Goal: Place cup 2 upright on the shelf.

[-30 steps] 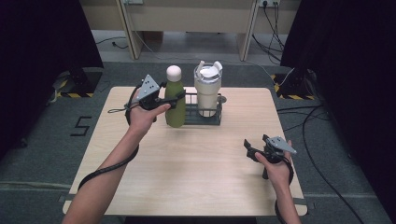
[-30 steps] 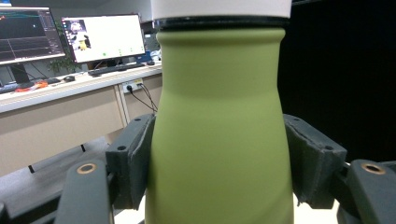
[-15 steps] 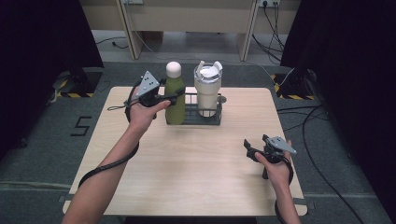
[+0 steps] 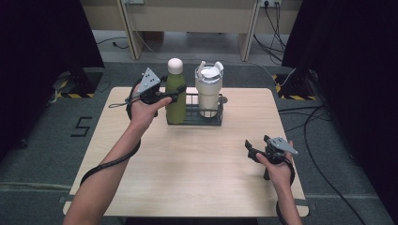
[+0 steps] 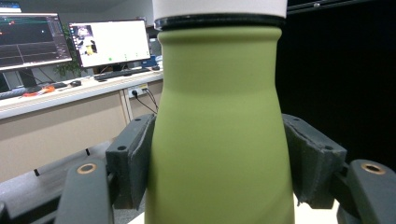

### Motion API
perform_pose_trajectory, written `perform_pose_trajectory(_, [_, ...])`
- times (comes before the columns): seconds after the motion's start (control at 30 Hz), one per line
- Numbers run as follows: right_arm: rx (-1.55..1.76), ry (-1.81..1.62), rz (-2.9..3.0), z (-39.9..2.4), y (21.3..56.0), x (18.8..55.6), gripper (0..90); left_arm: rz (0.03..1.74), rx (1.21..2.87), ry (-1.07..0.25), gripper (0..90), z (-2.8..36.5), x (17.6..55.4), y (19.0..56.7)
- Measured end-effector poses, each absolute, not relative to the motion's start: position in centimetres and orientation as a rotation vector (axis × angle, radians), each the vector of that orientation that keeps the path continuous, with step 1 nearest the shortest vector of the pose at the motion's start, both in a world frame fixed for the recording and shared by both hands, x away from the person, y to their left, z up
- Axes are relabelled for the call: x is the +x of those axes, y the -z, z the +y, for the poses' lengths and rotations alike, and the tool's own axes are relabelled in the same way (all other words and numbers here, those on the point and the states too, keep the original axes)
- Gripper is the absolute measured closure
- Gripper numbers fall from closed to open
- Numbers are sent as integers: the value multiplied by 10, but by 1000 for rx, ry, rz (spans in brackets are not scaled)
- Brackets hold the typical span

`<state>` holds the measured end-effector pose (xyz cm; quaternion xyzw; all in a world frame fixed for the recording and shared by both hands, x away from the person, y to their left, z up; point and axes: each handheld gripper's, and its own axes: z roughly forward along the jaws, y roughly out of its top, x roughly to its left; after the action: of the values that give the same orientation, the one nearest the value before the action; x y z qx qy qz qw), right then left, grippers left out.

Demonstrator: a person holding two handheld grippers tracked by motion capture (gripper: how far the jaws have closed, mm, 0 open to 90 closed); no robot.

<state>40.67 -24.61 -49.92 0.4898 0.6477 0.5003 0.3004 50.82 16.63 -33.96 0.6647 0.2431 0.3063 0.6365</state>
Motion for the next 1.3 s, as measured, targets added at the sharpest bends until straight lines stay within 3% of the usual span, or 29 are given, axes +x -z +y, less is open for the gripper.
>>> perform_pose_trajectory(1.3, [1303,-1328,1725,-246,501,407,138,574,1487,-717,314,165,523,323])
